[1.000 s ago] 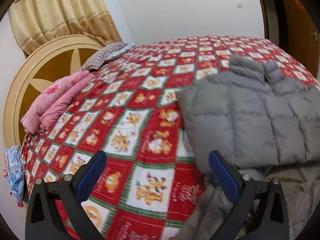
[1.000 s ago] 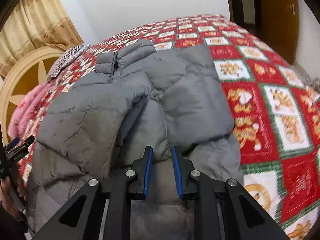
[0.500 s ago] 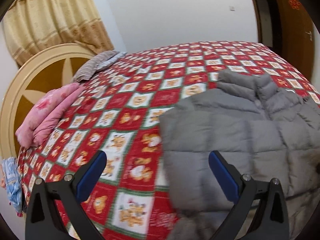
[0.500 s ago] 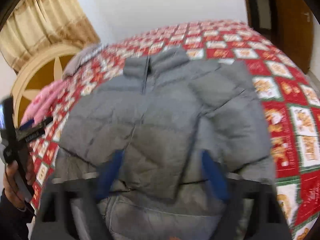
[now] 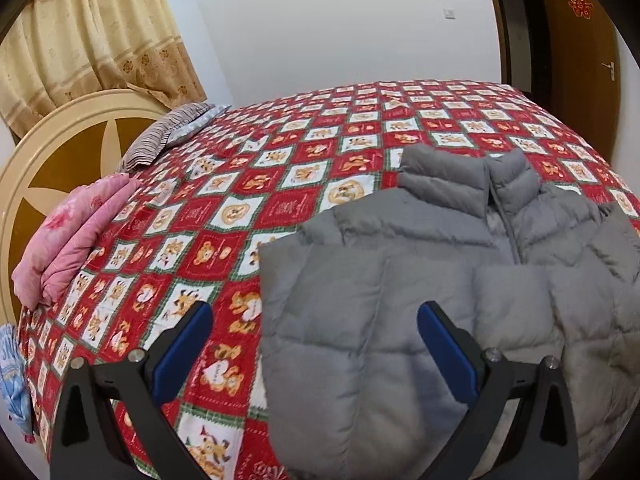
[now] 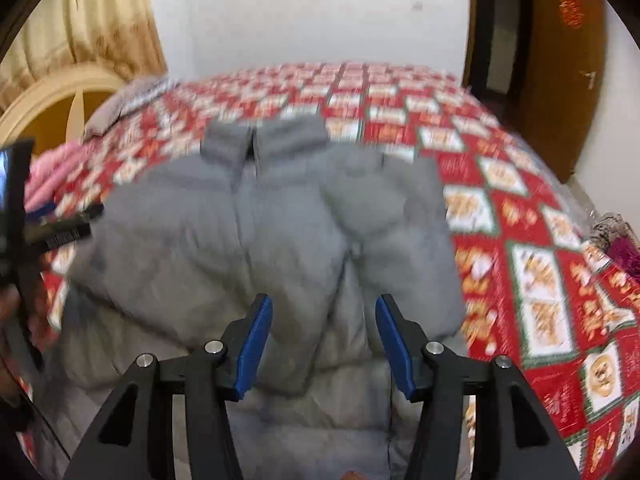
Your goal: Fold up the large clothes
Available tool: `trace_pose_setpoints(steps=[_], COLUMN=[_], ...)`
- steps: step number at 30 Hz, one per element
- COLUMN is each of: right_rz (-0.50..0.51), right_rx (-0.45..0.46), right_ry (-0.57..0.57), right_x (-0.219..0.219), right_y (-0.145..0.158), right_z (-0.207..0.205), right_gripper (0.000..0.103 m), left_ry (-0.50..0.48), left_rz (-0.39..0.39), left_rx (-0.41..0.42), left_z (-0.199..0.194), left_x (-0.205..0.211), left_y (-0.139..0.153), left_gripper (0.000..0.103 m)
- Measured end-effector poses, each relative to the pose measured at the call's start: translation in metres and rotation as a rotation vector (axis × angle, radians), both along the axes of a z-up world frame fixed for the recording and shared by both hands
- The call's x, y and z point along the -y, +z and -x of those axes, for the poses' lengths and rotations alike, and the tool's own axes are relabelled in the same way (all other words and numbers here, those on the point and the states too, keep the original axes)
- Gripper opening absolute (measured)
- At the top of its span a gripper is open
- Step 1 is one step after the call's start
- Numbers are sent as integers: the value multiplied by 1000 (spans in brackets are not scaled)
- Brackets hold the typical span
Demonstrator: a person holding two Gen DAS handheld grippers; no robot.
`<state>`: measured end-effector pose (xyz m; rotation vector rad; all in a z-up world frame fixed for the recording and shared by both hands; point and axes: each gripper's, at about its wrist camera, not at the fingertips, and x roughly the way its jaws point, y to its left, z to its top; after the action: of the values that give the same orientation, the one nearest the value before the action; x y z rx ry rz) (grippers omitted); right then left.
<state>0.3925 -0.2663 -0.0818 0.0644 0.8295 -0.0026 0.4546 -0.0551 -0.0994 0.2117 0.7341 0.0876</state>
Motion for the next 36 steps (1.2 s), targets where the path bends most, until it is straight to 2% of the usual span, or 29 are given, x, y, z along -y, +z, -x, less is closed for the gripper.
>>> trace_pose_setpoints(steps=[3, 6, 7, 10, 12, 15, 17, 23, 36], right_rz=[-69, -134, -155, -109, -106, -80, -68, 20, 68], right_rx=[36, -11, -45, -82, -83, -57, -41, -9, -2], right_ry=[43, 87, 83, 61, 73, 104, 112, 108, 100], right_x=[-17, -35, -37, -39, -38, -38, -36, -47, -54], right_y=[13, -2, -16, -46, -60, -70, -77, -87, -89], right_z=[-18, -48, -62, -79, -80, -76, -72, -70, -70], right_gripper=[55, 55, 55, 55, 55, 55, 55, 55, 56], left_ry=[-14, -18, -18, -23, -25, -28, -23, -22, -24], left_rz=[-18, -58, -66, -38, -3, 34, 29, 4, 17], left_rx=[-15, -50, -69, -115, -113, -127, -130, -138, -141], left_z=[-8, -14, -16, -18, -17, -17, -18, -20, -21], left_x=[11, 20, 21, 18, 15, 15, 18, 24, 20], left_y=[-10, -30, -38, -60, -68, -77, -80, -84, -85], left_gripper=[103, 103, 103, 103, 103, 103, 103, 103, 103])
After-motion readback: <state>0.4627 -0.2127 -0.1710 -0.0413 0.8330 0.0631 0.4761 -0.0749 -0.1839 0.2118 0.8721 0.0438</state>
